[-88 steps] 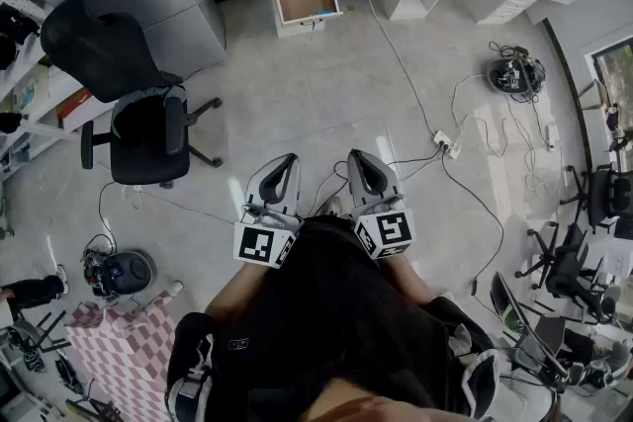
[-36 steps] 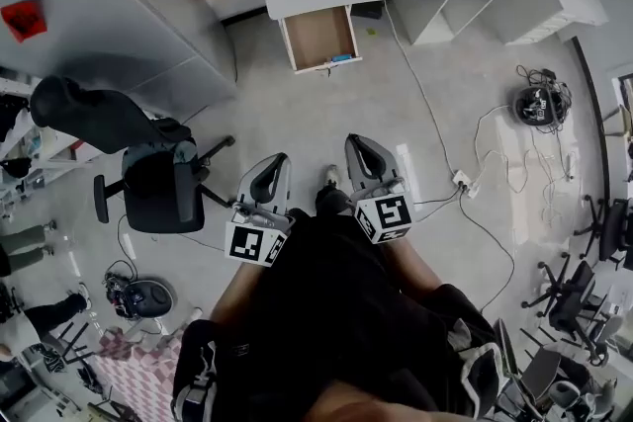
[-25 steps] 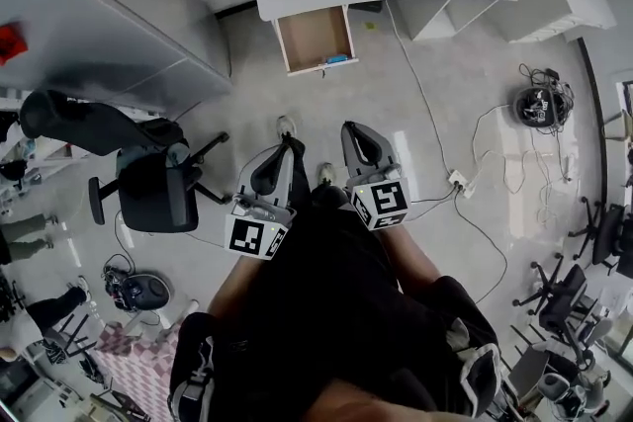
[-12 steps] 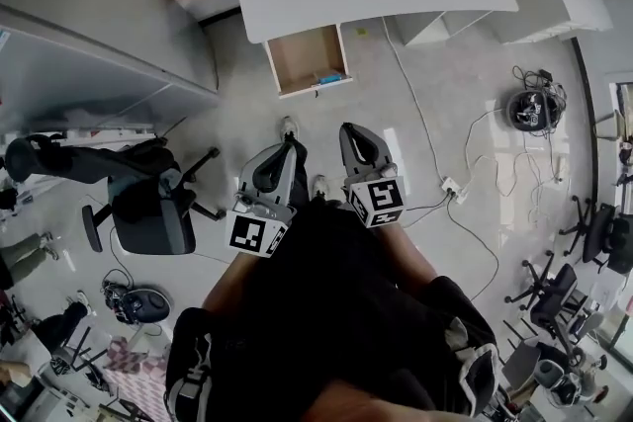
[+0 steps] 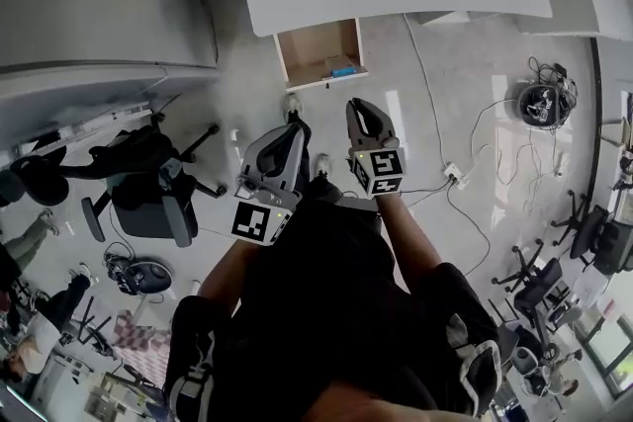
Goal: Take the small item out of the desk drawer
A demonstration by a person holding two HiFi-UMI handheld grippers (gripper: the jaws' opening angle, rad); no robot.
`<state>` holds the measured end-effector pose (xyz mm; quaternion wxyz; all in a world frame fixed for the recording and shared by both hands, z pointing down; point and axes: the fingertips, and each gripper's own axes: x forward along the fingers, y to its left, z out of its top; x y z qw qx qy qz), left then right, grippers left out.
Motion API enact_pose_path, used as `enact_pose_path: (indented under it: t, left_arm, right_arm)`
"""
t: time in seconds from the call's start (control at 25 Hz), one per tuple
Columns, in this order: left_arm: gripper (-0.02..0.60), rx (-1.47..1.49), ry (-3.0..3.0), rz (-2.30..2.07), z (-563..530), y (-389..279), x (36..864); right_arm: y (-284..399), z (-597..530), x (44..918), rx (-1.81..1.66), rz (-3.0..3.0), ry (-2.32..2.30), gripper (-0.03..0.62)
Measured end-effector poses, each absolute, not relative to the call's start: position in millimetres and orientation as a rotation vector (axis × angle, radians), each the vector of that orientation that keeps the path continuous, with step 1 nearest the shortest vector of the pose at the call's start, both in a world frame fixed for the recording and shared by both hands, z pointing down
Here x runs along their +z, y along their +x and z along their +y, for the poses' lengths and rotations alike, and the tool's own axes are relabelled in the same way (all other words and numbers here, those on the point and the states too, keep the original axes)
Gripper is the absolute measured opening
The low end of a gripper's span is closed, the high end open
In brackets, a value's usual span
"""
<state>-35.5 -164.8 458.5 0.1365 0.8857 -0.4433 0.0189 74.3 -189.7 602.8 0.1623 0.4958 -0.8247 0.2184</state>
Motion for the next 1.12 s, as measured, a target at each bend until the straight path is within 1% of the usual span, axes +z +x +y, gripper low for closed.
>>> enact_pose_path:
  t: [0.16, 0.28, 0.36, 0.6, 0.8, 1.12]
  left_arm:
    - [0.011, 0.174, 2.536, -1.250, -188, -40, 485]
    - [0.011, 0.197, 2.529, -1.238, -205, -39, 495]
    - [0.011, 0.204, 2.522, -1.233, -215, -40, 501]
    - [0.011, 0.208, 2.510, -1.223, -233, -42, 517]
    - [0.011, 0.207, 2.503, -1.217, -241, -44, 529]
    - [0.011, 0.213, 2.479, -1.199, -245, -42, 554]
  right_arm:
    - [75, -216, 648, 0.727, -2.281, 1.405, 0.040]
    - [78, -234, 679, 0.808, -2.234, 1.391, 0.109]
    - [80, -246, 698, 0.855, -2.202, 1.387, 0.126]
    - [85, -273, 763, 0.939, -2.093, 1.328, 0.244]
    - [86, -281, 818, 0.984, -2.020, 1.279, 0.290]
    - [96, -277, 907, 1.057, -1.898, 1.263, 0.344]
